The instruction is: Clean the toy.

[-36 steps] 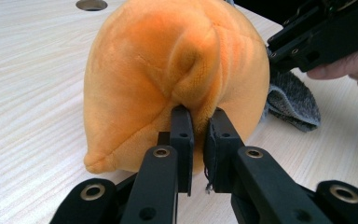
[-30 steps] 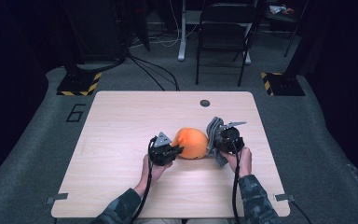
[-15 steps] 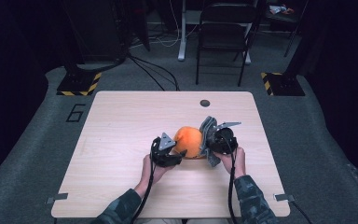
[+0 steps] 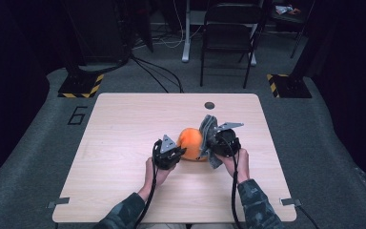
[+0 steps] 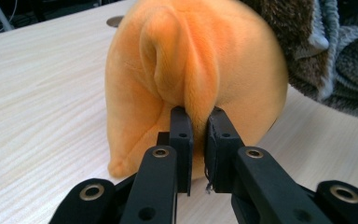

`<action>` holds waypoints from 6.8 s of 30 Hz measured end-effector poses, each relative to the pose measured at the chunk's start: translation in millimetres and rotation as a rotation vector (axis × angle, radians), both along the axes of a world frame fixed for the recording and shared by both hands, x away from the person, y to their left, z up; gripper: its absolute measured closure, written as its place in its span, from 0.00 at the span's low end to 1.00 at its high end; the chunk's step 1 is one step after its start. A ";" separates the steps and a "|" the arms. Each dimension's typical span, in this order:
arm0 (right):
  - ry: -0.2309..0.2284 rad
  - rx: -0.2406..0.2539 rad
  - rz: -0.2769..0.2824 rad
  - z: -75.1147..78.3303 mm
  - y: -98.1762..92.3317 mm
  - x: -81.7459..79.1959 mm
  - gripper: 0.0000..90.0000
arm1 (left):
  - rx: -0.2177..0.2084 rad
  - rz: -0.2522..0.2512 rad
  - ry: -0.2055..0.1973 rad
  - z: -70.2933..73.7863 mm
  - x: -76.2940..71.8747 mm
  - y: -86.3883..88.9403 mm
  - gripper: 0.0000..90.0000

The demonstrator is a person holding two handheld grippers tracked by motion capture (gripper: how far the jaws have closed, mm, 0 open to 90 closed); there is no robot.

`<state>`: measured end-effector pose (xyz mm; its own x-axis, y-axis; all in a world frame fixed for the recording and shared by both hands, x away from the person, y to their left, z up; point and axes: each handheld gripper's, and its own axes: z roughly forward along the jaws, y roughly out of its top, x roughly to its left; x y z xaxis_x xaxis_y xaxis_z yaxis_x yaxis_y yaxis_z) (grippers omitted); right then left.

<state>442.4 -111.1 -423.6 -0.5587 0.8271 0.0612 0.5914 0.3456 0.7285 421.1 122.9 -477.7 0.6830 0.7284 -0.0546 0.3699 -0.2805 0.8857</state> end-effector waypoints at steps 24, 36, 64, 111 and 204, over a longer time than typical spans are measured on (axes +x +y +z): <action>0.064 -0.069 -0.064 -26.8 -10.2 12.0 0.85 | -0.022 -0.052 0.031 -2.3 -1.7 -4.7 0.92; 0.189 -0.103 -0.108 -58.9 -24.6 22.6 0.85 | -0.041 -0.045 0.040 -2.9 0.4 -0.3 0.91; 0.193 -0.111 -0.097 -66.7 -20.3 22.6 0.85 | -0.054 -0.035 0.047 -7.0 6.1 4.9 0.91; -0.083 -0.041 0.037 14.3 15.3 -9.3 0.85 | -0.014 -0.036 -0.040 -10.7 3.5 -1.4 0.89; -0.169 -0.002 -0.023 51.0 -7.9 -18.2 0.86 | -0.083 -0.127 -0.034 -5.2 8.9 -4.2 0.91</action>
<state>424.2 -119.0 -372.7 -0.5422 0.8396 -0.0337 0.4677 0.3349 0.8180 430.1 118.7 -483.0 0.7717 0.6300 -0.0867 0.3058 -0.2480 0.9192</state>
